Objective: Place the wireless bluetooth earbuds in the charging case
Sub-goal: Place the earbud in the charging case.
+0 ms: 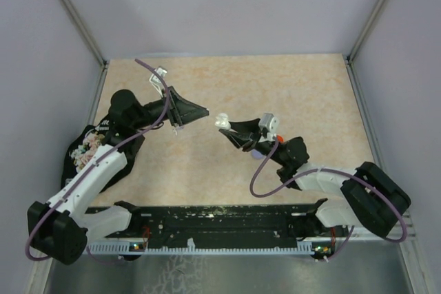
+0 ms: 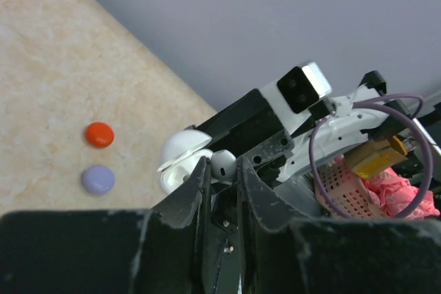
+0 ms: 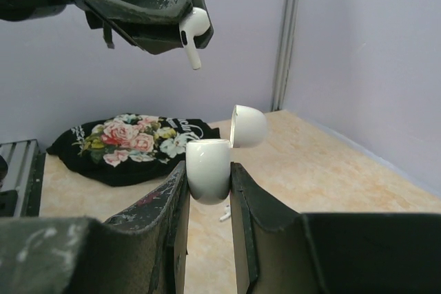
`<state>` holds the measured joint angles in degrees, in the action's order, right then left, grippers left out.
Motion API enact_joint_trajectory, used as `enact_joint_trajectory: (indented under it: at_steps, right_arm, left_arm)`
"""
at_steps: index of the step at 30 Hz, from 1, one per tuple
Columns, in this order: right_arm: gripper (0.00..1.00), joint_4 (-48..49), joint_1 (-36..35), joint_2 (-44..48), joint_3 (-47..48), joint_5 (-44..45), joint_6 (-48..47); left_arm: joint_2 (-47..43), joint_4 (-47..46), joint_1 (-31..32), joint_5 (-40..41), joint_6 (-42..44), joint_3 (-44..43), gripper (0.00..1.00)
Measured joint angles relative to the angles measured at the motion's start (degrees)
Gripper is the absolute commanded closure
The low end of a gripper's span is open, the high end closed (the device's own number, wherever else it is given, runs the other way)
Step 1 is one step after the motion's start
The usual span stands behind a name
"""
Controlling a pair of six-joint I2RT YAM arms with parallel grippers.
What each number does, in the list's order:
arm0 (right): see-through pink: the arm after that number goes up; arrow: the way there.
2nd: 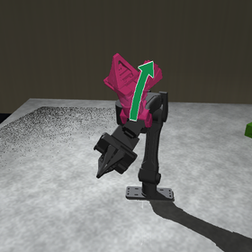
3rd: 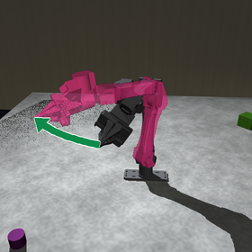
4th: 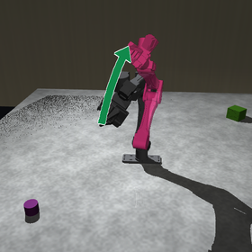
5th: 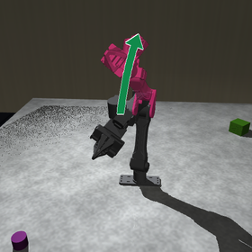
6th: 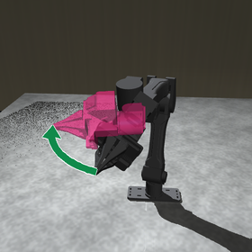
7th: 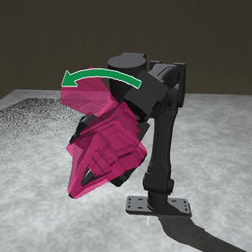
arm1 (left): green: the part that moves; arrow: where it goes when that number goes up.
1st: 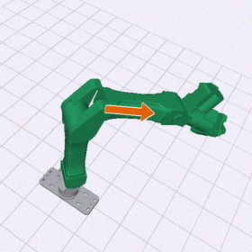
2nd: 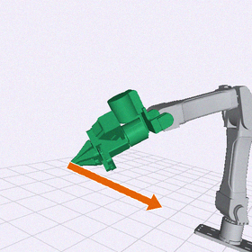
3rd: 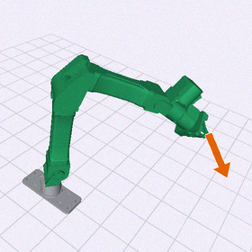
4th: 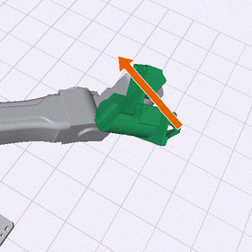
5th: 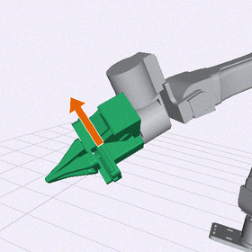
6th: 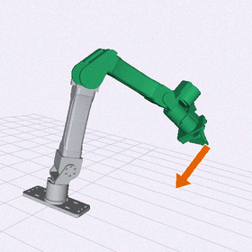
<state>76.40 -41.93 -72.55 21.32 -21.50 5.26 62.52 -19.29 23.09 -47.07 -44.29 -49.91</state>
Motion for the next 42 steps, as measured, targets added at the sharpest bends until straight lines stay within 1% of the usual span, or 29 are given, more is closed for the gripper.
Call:
enact_joint_trajectory:
  at_steps: [5,15,28,42]
  right_arm:
    - [1.0,3.4,-0.8,-2.3,0.2,0.0,1.0]
    - [1.0,7.3,-2.1,-4.8,3.3,0.0,1.6]
    - [1.0,8.1,-4.1,-6.7,5.1,0.1,1.4]
    - [1.0,8.2,-4.8,-6.8,5.1,0.5,1.4]
  left_arm:
    - [-0.1,-8.0,0.0,-2.2,-5.0,1.8,0.85]
    - [0.0,-16.7,0.0,-3.4,-11.5,4.7,0.85]
    - [0.7,-21.0,1.2,-2.8,-15.8,6.1,0.84]
    - [0.8,-19.8,2.2,-0.9,-16.0,7.4,0.84]
